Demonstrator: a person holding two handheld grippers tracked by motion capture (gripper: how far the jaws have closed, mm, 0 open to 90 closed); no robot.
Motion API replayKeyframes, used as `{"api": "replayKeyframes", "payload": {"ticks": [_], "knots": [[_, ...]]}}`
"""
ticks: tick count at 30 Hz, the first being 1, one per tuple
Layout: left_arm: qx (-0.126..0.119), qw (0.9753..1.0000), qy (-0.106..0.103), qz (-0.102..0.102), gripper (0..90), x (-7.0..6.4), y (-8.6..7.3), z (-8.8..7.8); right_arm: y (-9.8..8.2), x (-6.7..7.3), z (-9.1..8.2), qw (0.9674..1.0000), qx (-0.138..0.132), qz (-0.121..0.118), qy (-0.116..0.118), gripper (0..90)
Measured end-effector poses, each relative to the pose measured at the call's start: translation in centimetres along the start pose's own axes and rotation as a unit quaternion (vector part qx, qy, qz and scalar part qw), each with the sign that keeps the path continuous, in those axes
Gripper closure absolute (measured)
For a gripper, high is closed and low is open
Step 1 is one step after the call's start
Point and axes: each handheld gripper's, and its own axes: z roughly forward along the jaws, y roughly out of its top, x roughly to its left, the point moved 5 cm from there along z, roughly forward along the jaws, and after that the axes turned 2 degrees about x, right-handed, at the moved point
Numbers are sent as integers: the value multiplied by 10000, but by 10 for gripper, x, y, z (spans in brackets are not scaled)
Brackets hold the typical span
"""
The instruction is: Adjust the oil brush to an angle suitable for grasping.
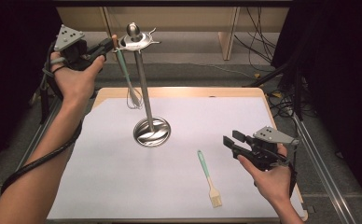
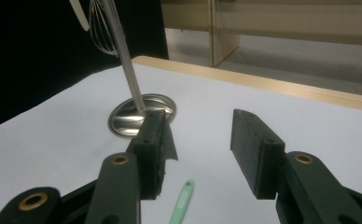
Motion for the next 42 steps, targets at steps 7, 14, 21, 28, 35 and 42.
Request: {"api": "replayKeyframes", "payload": {"ticks": [7, 14, 21, 28, 35, 42], "knots": [[-7, 10000, 7, 61, 894, 0, 2, 0, -1, -1, 0, 9999, 79, 51, -34, 564], [-22, 10000, -1, 91, 894, -1, 3, -1, -2, -2, 1, 9999, 58, -72, -68, 564], [-69, 9997, -131, 201, 894, -11, 0, -10, -2, 2, 2, 9999, 38, 113, 6, 564], [6, 9998, -66, 183, 893, -6, -1, -3, -1, -1, 2, 10000, -14, -29, -5, 564], [51, 9998, -13, 167, 894, 1, 2, 2, -1, -5, 2, 9998, 9, -171, -89, 564], [34, 9998, -31, 193, 894, 2, 3, 4, -2, 1, 1, 9997, 160, 168, -44, 564]]}}
